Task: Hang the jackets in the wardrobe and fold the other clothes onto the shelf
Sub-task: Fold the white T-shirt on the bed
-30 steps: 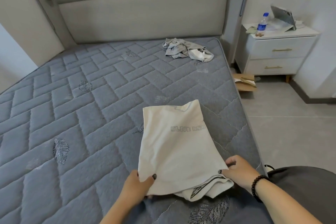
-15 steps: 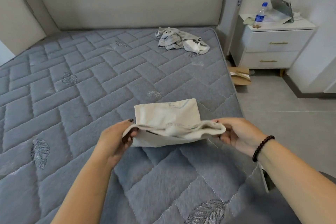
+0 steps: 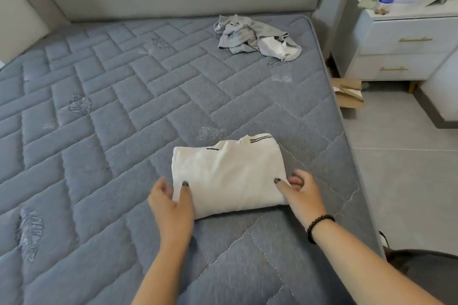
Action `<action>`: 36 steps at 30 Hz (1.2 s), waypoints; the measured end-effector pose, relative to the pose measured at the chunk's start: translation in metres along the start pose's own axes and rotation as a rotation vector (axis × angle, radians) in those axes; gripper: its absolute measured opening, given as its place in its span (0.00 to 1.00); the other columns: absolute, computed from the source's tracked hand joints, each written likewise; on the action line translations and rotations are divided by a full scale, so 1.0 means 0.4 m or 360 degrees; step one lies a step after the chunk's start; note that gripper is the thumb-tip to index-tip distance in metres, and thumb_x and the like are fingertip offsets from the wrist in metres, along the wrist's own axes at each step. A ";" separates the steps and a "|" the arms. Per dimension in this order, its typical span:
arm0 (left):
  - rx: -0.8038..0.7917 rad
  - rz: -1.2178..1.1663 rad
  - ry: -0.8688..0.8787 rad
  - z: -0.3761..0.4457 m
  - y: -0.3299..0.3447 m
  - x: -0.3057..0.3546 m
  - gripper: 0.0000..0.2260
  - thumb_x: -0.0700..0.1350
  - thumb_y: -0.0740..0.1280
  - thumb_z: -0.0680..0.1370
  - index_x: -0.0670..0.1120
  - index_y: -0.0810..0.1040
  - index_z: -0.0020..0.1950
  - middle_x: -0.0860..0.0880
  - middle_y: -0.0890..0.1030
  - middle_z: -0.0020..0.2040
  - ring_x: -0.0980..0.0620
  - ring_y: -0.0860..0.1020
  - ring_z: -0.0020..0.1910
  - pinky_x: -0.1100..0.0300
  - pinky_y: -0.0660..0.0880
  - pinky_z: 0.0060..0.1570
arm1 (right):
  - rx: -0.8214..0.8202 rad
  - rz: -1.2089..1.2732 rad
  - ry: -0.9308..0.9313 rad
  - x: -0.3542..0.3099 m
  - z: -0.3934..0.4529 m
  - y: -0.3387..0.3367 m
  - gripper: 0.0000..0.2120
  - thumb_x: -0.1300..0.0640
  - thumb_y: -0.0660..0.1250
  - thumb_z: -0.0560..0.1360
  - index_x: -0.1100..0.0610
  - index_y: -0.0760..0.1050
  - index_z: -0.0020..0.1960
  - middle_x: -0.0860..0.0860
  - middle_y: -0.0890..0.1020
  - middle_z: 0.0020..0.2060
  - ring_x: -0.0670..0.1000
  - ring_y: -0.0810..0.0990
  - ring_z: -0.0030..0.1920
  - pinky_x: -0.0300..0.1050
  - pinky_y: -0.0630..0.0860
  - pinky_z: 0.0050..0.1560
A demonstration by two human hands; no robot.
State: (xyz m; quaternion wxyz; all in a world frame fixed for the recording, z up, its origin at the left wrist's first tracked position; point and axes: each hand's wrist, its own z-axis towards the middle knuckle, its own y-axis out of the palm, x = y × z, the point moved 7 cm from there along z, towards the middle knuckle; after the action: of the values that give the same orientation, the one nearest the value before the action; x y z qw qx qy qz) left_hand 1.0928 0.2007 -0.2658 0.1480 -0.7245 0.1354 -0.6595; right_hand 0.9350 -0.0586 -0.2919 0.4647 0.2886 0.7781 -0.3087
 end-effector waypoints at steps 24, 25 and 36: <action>-0.0221 0.0360 -0.0115 0.045 0.021 0.009 0.14 0.51 0.63 0.80 0.44 0.68 0.40 0.52 0.73 0.36 0.52 0.70 0.36 0.60 0.64 0.33 | -0.0006 -0.0529 -0.0052 -0.042 0.052 -0.003 0.13 0.47 0.70 0.72 0.54 0.72 0.38 0.47 0.76 0.33 0.49 0.74 0.35 0.42 0.67 0.35; -0.0140 0.0342 -0.0074 0.053 0.023 0.018 0.12 0.49 0.62 0.80 0.45 0.68 0.39 0.52 0.73 0.36 0.52 0.70 0.36 0.60 0.63 0.32 | 0.0039 -0.0574 -0.0114 -0.061 0.063 -0.003 0.16 0.50 0.69 0.74 0.54 0.68 0.33 0.47 0.71 0.28 0.48 0.70 0.30 0.42 0.63 0.31; 0.0066 0.0671 0.0434 -0.011 0.052 0.085 0.16 0.47 0.59 0.81 0.43 0.67 0.67 0.46 0.72 0.65 0.44 0.70 0.64 0.48 0.65 0.62 | 0.0377 -0.1103 -0.0762 -0.113 0.011 0.039 0.18 0.64 0.59 0.75 0.56 0.69 0.65 0.52 0.75 0.58 0.56 0.73 0.60 0.50 0.67 0.58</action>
State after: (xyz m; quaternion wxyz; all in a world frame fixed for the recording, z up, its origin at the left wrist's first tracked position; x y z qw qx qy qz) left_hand 1.0917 0.1679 -0.2426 0.2775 -0.5814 0.2885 -0.7083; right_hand 0.9671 -0.0594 -0.2560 0.4645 -0.0181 0.6587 -0.5916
